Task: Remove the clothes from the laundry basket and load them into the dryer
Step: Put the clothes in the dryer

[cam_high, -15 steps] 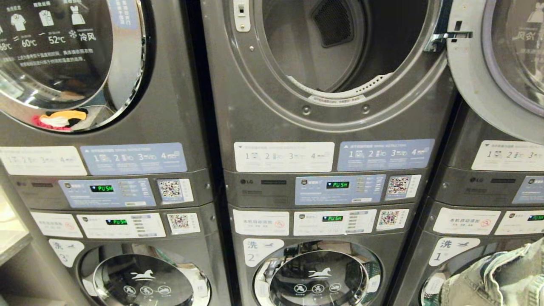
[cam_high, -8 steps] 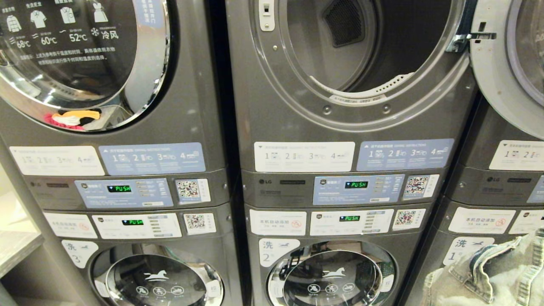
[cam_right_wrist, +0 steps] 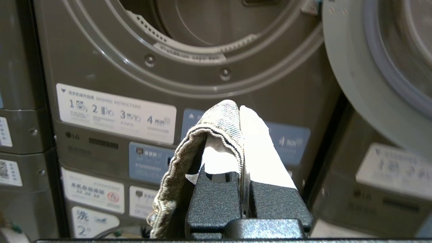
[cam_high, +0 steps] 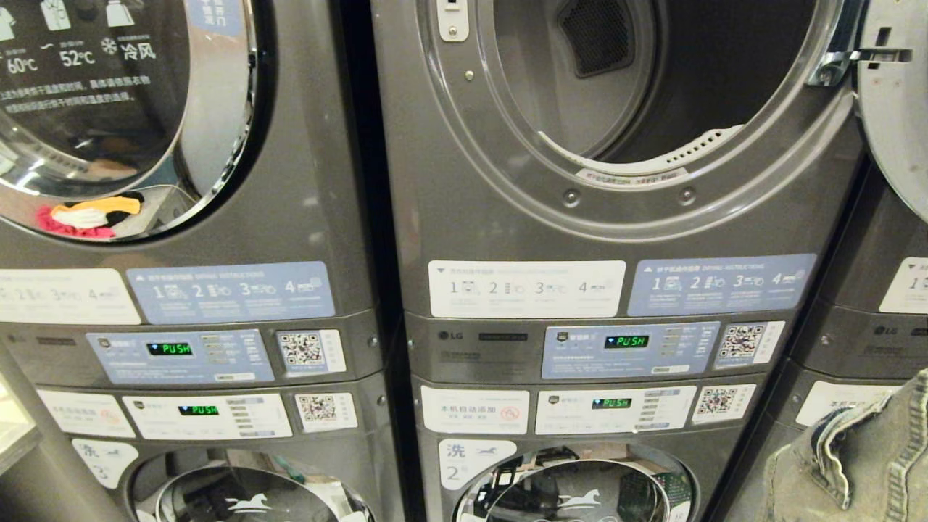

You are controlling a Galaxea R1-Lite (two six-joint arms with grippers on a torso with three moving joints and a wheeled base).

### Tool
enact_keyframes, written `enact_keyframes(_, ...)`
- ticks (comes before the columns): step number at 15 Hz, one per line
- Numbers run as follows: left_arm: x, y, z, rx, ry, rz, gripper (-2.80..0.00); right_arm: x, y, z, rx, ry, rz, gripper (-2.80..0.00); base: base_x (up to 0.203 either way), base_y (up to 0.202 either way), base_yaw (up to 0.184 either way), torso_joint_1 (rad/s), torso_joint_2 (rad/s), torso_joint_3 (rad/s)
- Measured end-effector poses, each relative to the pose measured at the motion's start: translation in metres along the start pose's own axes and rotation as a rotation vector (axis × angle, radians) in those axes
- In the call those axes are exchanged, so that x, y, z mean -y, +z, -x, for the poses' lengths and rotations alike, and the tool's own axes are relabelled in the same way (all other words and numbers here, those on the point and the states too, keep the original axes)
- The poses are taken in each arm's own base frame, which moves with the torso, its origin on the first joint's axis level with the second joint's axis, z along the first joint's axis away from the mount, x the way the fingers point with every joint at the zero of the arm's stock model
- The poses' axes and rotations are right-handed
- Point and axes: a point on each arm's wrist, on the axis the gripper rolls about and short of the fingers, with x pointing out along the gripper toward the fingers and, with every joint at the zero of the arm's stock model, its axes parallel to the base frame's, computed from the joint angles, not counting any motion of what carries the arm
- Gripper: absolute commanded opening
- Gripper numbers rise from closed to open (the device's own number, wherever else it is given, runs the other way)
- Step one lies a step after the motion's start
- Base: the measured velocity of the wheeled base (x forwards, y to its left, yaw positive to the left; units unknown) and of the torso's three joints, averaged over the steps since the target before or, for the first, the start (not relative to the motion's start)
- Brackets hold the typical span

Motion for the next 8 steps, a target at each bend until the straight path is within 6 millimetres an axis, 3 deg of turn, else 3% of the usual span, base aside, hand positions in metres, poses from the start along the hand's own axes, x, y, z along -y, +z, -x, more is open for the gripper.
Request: enact_keyframes(8,0.0,0.0,0.0,0.0,0.0,0.0,-2.8,0.009,0.058,-0.013,0.077,0.025,0.119,-2.8,0.196,0.0,0.0,0.002,0.0,0.002)
